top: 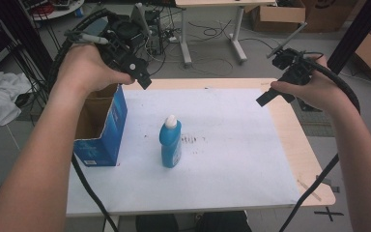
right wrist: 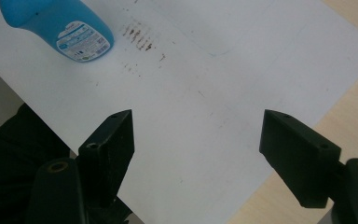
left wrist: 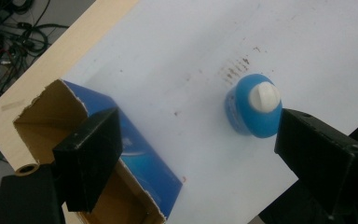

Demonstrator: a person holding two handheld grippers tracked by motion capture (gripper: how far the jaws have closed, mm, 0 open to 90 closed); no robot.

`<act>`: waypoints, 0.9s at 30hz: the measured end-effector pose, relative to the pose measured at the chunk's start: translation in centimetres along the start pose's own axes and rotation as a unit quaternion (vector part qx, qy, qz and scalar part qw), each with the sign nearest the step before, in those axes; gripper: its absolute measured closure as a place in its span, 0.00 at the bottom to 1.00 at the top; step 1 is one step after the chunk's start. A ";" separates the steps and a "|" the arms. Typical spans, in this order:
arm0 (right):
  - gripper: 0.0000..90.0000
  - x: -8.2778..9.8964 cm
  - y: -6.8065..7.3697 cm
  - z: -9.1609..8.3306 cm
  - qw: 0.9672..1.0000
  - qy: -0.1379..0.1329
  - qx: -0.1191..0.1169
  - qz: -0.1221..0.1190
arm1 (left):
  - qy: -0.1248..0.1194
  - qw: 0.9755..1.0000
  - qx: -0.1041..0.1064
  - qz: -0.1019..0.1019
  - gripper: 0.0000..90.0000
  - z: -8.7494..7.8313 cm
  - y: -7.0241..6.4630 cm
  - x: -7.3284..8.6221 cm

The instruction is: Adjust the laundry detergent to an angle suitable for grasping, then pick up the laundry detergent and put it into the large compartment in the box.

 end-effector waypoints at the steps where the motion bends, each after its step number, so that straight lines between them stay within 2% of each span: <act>1: 0.29 0.0 0.0 0.1 1.000 0.001 0.000 0.000 | -0.001 1.000 0.001 -0.001 0.18 0.0 -0.1 0.0; 7: 0.29 0.0 0.1 0.1 1.000 0.003 0.001 -0.001 | 0.005 1.000 0.000 0.002 0.18 -0.1 0.0 -0.1; 15: 0.29 0.1 0.1 0.3 1.000 0.005 0.001 0.000 | 0.002 1.000 0.003 -0.007 0.18 0.1 -0.1 0.2; 27: 0.29 -0.1 0.5 0.6 1.000 0.006 0.000 -0.009 | -0.021 0.999 0.010 -0.034 0.17 0.7 -1.5 0.0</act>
Point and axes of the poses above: each handheld gripper's, and its own axes: z roughly forward along the jaws, x roughly out of its underside, y roughly to its left, the point moved 8 cm from there along z, roughly forward along the jaws, and after that the axes turned 1 degree about -z, right-handed, at the moved point
